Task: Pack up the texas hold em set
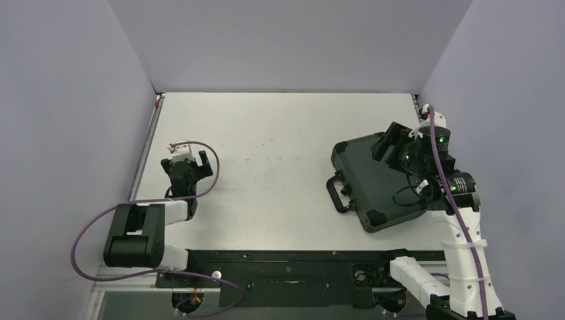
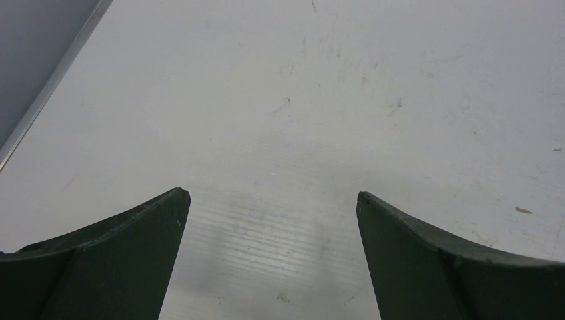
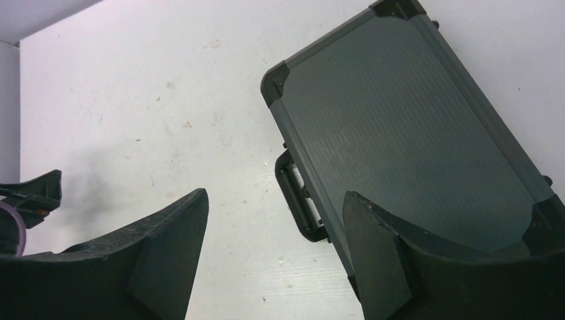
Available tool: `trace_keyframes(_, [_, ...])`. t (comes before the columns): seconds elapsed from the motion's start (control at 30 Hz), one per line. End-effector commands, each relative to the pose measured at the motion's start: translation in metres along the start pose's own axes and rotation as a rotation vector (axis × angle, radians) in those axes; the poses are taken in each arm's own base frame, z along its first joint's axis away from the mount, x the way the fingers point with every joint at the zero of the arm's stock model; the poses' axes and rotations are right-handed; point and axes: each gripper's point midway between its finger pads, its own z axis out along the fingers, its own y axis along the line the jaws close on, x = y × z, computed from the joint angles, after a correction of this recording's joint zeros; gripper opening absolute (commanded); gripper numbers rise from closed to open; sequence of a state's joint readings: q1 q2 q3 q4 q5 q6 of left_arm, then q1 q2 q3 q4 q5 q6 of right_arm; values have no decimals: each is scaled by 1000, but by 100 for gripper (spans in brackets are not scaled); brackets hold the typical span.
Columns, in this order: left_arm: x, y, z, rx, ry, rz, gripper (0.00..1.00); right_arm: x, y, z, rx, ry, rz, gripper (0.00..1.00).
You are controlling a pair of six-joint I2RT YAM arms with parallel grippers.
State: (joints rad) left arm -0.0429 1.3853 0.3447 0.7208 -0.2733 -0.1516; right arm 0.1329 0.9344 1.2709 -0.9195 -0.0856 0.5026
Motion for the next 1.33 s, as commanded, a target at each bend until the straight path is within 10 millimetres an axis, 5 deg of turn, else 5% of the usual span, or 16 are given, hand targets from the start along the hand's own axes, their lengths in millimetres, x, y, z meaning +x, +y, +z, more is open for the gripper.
trace_keyframes(0.0, [-23, -22, 2, 149, -143, 12, 96, -35, 8, -27, -25, -155, -29, 70])
trace_keyframes(1.3, [-21, -21, -3, 111, -185, 24, 96, -57, 32, -44, -190, -356, 86, 71])
